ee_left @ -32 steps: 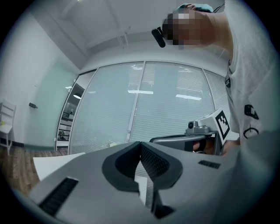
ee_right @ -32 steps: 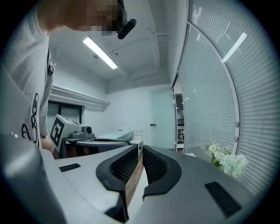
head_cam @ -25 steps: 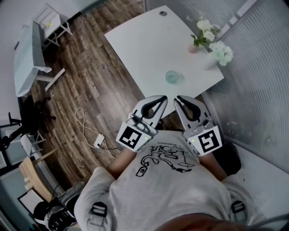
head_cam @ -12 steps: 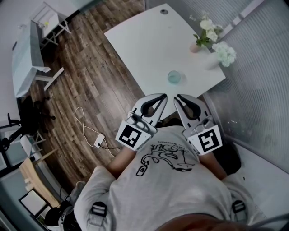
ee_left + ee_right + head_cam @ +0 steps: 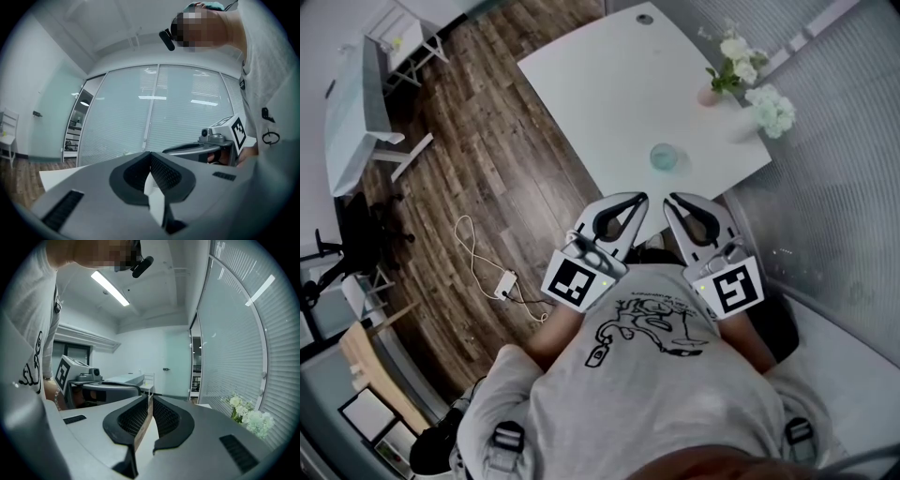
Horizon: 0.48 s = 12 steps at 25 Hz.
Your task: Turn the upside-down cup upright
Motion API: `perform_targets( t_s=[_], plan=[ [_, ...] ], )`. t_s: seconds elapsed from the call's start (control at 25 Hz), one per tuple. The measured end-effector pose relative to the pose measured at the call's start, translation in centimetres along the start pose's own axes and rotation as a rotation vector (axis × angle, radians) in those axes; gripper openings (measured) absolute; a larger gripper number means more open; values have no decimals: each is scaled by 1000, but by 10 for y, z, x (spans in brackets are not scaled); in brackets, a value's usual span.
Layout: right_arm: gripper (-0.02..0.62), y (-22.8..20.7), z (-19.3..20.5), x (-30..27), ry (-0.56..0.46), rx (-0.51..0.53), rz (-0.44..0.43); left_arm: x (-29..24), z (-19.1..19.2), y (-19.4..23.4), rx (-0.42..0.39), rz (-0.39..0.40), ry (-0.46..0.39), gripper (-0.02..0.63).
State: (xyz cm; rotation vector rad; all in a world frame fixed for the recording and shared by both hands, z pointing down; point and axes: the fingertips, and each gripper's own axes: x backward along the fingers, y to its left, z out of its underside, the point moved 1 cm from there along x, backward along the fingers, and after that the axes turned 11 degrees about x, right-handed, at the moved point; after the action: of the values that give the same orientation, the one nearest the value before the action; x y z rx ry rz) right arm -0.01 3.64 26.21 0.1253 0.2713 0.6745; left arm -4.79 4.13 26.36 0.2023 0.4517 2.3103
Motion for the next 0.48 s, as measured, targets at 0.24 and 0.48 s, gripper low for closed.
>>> perform_targets(
  t_s=[0.24, 0.48],
  plan=[
    [54, -5, 17, 2, 54, 39, -28, -7, 11, 4, 17, -22, 22, 5],
    [54, -14, 32, -2, 82, 72, -61, -18, 20, 7, 0, -27, 48, 5]
  ],
)
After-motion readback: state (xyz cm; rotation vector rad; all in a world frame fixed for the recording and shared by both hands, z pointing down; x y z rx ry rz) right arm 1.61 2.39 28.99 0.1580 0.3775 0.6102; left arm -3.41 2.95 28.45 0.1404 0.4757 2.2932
